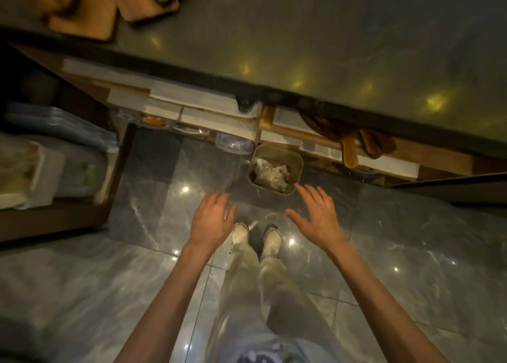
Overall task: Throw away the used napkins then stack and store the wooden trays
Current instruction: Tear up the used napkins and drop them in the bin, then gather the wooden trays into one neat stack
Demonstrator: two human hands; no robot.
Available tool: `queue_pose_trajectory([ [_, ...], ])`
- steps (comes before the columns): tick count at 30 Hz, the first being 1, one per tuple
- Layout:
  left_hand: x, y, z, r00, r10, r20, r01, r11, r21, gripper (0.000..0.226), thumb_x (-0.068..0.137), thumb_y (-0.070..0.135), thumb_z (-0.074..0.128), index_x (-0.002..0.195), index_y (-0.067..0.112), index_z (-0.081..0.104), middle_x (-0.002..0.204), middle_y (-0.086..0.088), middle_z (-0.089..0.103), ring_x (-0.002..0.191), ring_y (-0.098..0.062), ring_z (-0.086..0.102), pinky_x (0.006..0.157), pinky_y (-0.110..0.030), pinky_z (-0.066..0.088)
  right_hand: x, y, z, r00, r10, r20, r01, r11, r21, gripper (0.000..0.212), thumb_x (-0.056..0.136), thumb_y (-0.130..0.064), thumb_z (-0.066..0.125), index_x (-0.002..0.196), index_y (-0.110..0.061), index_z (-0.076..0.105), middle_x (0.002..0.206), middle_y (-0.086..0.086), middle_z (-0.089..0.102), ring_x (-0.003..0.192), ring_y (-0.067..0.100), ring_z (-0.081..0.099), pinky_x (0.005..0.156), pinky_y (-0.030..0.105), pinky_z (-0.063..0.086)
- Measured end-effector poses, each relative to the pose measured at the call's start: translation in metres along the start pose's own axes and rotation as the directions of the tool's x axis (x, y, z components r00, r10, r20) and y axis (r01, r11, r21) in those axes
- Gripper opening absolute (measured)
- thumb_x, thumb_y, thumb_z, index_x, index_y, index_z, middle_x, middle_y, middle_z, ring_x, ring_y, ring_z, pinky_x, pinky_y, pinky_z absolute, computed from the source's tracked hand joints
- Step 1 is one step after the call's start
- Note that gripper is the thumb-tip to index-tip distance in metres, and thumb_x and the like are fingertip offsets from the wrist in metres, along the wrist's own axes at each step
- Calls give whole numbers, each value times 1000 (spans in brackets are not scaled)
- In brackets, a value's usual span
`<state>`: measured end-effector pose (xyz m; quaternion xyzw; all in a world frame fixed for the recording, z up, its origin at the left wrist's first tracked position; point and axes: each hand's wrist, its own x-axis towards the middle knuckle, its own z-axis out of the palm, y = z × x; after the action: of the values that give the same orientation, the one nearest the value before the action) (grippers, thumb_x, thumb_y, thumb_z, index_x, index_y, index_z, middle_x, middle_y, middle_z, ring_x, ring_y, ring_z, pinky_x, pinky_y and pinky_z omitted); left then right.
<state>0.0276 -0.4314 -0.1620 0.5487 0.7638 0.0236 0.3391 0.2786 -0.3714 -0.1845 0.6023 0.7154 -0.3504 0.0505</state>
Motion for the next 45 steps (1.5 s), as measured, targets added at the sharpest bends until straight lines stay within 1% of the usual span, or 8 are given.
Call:
queue_pose_trajectory([
  [4, -50, 12, -44, 998, -45, -48, 42, 997, -57, 43, 97, 34, 49, 135, 15, 53, 142, -10, 50, 134, -25, 42, 110, -36, 33, -38, -27, -50, 998, -63, -24, 63, 998, 30, 68, 90, -59, 47, 149, -33, 25, 159, 2, 22, 148, 25, 9, 120, 51, 14],
  [8, -77, 36, -84, 996, 16, -93, -19, 1000, -24, 45, 98, 37, 46, 137, 17, 51, 146, -7, 47, 137, -23, 40, 112, -37, 31, -66, -47, -94, 985, -131, -116, 135, 991, 26, 65, 90, -58, 47, 148, -36, 27, 159, 0, 23, 148, 22, 11, 120, 47, 16],
  [12, -89, 63, -113, 979, 86, -186, -81, 996, 36, 44, 99, 36, 45, 138, 17, 50, 146, -6, 46, 138, -21, 39, 113, -38, 32, -87, -59, -121, 965, -211, -158, 208, 978, -33, 65, 92, -55, 47, 149, -30, 29, 158, 4, 24, 147, 24, 14, 119, 49, 19],
  [19, -94, 78, -132, 974, 95, -206, -97, 995, -1, 45, 99, 37, 46, 140, 20, 47, 150, -4, 42, 140, -20, 36, 114, -38, 31, -116, -64, -144, 981, -145, -126, 155, 986, 68, 64, 93, -55, 46, 150, -33, 26, 162, -2, 14, 149, 21, 7, 120, 49, 16],
  [23, -91, 72, -137, 967, 91, -237, -85, 996, 35, 46, 98, 40, 46, 139, 21, 48, 150, -5, 43, 141, -19, 36, 114, -38, 31, -121, -69, -147, 989, -117, -90, 127, 986, 110, 64, 93, -55, 46, 150, -35, 25, 162, -5, 13, 149, 19, 7, 120, 48, 18],
  [30, -93, 41, -151, 960, 60, -274, -56, 998, 25, 50, 95, 49, 46, 139, 24, 48, 150, -3, 43, 142, -21, 34, 114, -39, 29, -103, -103, -142, 986, -165, -29, 166, 985, 40, 62, 94, -53, 47, 149, -35, 25, 161, -5, 18, 148, 19, 13, 119, 47, 22],
  [37, -99, -20, -182, 952, -39, -303, 48, 999, 22, 52, 95, 53, 40, 142, 29, 42, 154, -1, 36, 146, -22, 24, 120, -44, 17, -64, -174, -123, 953, -304, -11, 298, 942, -155, 62, 91, -61, 42, 147, -38, 27, 159, -5, 23, 147, 20, 18, 119, 46, 22],
  [45, -100, -123, -255, 929, -200, -312, 191, 980, -59, 51, 97, 52, 38, 143, 30, 42, 155, 1, 34, 146, -20, 24, 120, -43, 20, -17, -287, -86, 932, -362, -15, 355, 922, -155, 61, 89, -64, 39, 145, -42, 28, 156, -5, 29, 144, 17, 25, 116, 42, 29],
])
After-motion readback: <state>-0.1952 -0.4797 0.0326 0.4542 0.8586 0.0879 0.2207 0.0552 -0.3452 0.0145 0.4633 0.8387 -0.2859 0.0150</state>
